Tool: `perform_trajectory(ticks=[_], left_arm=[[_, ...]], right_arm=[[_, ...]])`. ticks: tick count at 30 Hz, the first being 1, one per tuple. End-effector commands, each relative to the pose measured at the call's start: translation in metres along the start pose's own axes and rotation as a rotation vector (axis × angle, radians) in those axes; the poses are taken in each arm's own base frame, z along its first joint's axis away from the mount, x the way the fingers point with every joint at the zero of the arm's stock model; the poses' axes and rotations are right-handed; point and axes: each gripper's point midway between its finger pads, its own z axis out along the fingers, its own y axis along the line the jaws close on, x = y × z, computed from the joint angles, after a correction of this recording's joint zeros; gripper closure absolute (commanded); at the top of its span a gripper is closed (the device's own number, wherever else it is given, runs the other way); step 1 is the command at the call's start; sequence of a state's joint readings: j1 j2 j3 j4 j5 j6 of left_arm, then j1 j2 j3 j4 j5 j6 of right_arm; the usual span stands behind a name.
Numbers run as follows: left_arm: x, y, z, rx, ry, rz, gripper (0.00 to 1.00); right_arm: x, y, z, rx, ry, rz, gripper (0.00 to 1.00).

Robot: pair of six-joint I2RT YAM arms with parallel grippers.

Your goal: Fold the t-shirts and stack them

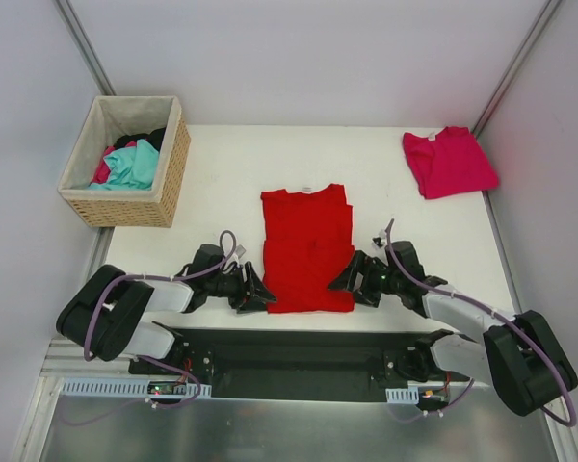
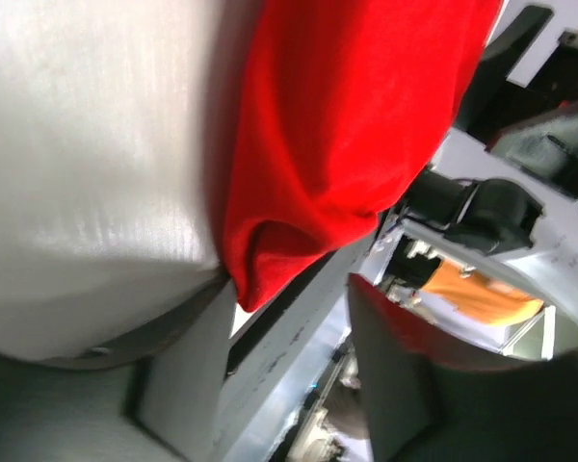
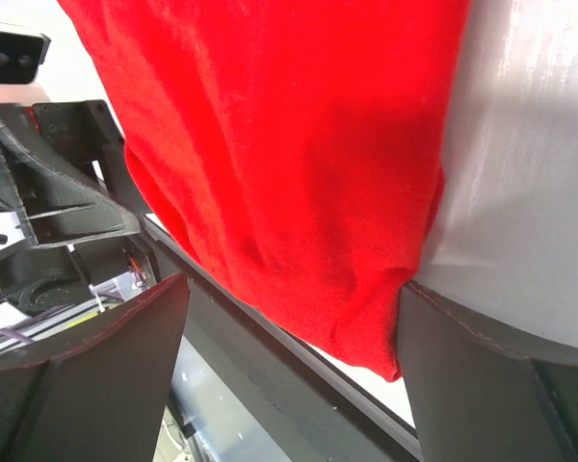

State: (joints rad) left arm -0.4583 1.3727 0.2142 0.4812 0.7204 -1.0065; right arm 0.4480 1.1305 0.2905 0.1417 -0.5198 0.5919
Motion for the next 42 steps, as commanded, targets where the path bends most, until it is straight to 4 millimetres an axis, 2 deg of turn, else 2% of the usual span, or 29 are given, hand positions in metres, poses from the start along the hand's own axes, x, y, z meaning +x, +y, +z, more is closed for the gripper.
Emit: perform_trajectory(ticks=[1,3,7,12,17,30,33,42], left_arm=[[0.010,0.051,0.002,-0.198,-0.003,-0.042,0.60],[0.009,0.048,0.002,-0.191,-0.005,-0.035,0.67],[0.008,0.045,0.003,-0.185,-0.006,-0.034,0.69],[0.008,0.045,0.003,-0.186,-0.004,-0.034,0.69],[0.006,0.043,0.004,-0.184,-0.008,-0.032,0.70],[0.004,0.043,0.006,-0.193,-0.002,-0.042,0.72],[0.003,0.043,0.007,-0.192,-0.004,-0.042,0.72],[0.004,0.044,0.007,-0.196,0.002,-0.050,0.75]], right_arm=[[0.028,-0.072,-0.009,0.290,0.034,0.049,0.14],[0.026,-0.072,-0.013,0.314,0.022,0.037,0.14],[0.029,-0.079,-0.021,0.358,0.024,0.030,0.14],[0.043,-0.094,-0.028,0.409,0.042,0.055,0.14],[0.054,-0.100,-0.030,0.395,0.045,0.092,0.15],[0.062,-0.097,-0.030,0.374,0.030,0.112,0.20],[0.064,-0.098,-0.028,0.384,0.037,0.113,0.25],[0.066,-0.097,-0.023,0.399,0.055,0.106,0.52]])
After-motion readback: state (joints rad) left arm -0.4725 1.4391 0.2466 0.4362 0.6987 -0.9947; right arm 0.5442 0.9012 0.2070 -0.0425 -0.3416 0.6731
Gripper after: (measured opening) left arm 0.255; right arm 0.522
